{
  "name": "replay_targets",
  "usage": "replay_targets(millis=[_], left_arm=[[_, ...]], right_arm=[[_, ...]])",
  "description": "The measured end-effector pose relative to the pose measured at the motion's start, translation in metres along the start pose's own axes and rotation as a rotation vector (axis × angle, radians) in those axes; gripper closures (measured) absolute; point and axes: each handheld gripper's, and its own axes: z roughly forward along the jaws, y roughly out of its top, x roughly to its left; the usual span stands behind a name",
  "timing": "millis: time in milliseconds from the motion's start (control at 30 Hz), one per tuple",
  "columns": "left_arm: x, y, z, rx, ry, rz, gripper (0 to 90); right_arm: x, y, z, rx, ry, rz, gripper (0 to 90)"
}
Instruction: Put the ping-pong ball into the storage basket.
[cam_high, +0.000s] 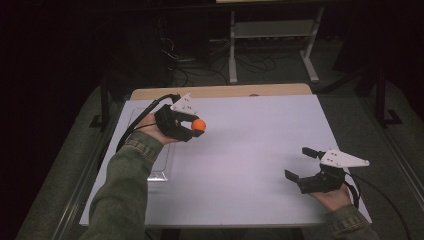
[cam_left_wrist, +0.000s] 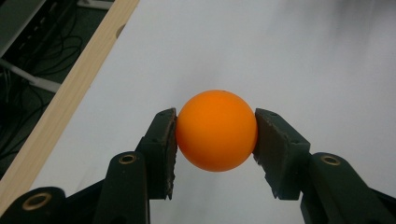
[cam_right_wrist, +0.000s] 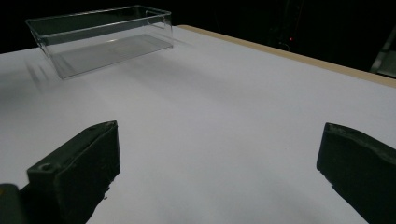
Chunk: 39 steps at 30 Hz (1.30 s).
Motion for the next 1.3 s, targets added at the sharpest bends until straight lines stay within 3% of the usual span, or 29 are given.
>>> replay_targets(millis=[767, 1300], left_arm=[[0.007, -0.024, -0.032, 0.030, 0.035, -0.036, 51.1], [0.009, -0.040, -0.042, 0.070, 0.046, -0.062, 51.1]], right_arm=[[0.001, 0.000, 0.000, 0.012, -0.004, -0.004, 0.0], [0.002, 0.000, 0.001, 0.015, -0.003, -0.010, 0.0]])
